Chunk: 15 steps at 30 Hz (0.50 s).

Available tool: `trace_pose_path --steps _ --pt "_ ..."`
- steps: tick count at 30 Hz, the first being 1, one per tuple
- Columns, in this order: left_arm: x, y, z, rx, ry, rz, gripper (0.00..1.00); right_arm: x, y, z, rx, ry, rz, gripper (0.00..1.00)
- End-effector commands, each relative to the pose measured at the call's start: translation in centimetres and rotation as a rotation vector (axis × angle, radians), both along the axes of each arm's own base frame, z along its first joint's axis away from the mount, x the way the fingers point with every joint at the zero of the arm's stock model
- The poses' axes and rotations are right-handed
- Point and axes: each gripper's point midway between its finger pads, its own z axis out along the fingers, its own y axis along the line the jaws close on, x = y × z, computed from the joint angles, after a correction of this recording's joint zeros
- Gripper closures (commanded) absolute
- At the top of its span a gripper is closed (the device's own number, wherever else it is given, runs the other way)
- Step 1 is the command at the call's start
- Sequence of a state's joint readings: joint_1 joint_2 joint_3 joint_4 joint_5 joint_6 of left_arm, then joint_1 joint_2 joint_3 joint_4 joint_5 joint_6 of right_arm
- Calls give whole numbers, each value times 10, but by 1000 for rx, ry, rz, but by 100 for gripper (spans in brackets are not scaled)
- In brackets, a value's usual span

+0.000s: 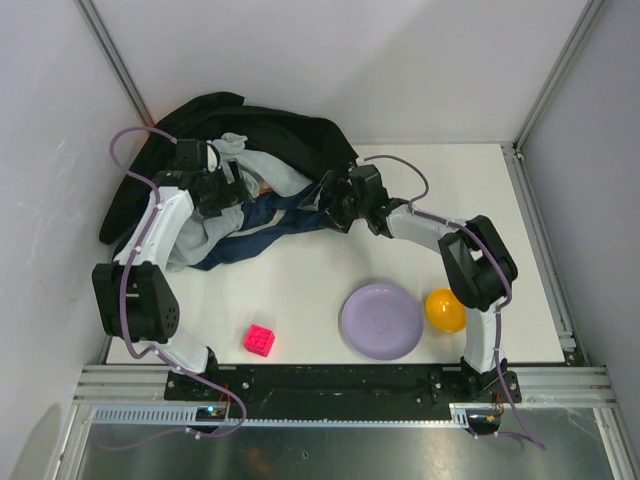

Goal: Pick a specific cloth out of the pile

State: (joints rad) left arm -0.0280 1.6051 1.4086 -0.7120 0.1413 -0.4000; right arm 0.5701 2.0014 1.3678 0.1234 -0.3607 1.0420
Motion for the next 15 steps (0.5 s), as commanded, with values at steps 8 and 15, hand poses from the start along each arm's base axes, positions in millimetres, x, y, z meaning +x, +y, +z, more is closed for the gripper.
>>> trace_pose_path --steps 8,15 --pt "-10 24 -1 152 -16 17 0 -8 59 26 -59 -101 88 1" --pt "-9 25 -1 159 -18 15 0 21 111 9 -15 -32 121 4"
